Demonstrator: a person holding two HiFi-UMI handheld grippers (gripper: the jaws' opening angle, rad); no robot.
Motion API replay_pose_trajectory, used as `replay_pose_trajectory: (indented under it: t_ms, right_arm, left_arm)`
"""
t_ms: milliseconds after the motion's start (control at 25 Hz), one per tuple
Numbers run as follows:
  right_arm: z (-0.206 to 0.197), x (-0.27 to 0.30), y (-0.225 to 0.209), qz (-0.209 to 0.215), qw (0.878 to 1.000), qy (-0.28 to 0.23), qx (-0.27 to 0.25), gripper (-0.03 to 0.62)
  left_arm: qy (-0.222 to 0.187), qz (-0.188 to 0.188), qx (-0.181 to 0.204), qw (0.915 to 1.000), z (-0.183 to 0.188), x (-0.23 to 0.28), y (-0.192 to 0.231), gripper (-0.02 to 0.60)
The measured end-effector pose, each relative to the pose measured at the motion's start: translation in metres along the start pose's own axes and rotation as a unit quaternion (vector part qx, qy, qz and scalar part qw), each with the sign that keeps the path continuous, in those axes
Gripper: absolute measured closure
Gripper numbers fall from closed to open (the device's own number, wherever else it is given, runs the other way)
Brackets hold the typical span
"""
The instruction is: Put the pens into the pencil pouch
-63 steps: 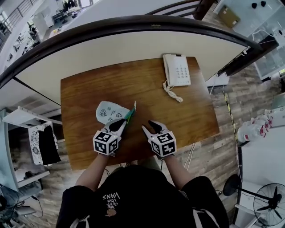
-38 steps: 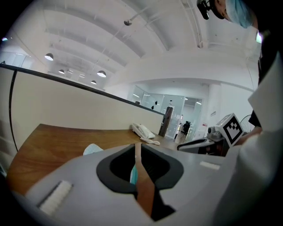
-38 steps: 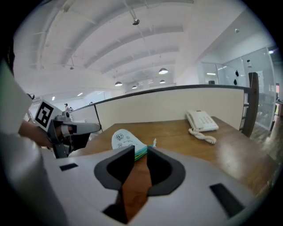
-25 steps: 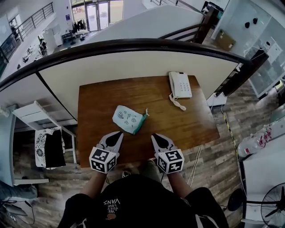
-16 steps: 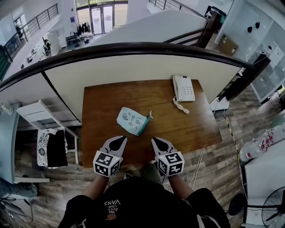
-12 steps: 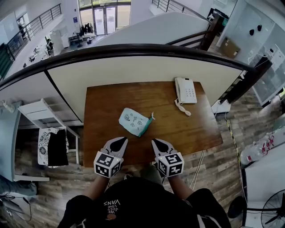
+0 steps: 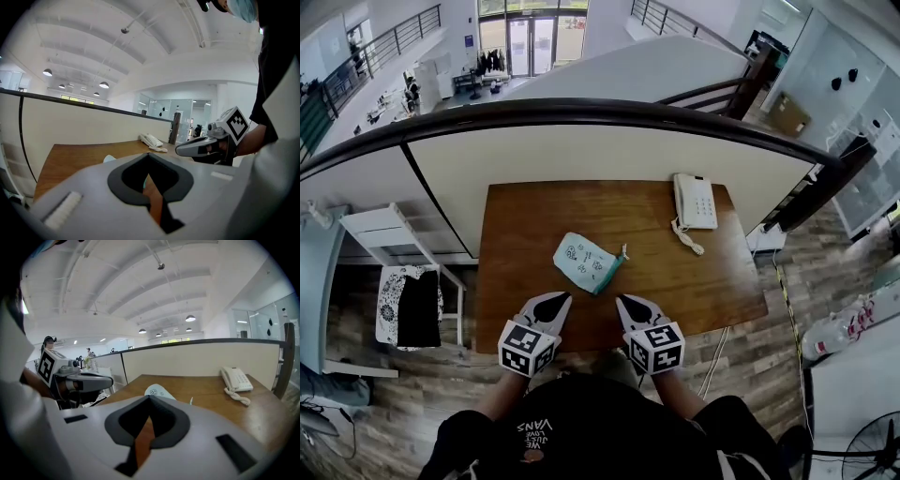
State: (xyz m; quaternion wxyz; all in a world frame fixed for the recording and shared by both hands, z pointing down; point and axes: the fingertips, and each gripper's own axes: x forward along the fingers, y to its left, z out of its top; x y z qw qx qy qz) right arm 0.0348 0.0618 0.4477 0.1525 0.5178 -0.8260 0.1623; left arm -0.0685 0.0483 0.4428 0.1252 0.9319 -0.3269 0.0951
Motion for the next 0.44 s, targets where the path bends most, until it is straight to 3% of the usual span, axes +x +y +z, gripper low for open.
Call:
replay_pose_trajectory:
  t_ms: [440]
  right_arm:
    - [0.001,0.004,-0.007,-0.006,1.000,0.006,-0.004,0.582]
  left_arm:
    - [-0.002,-0.013,0.000,0.9999,0.003,0.011,0.002,0.571]
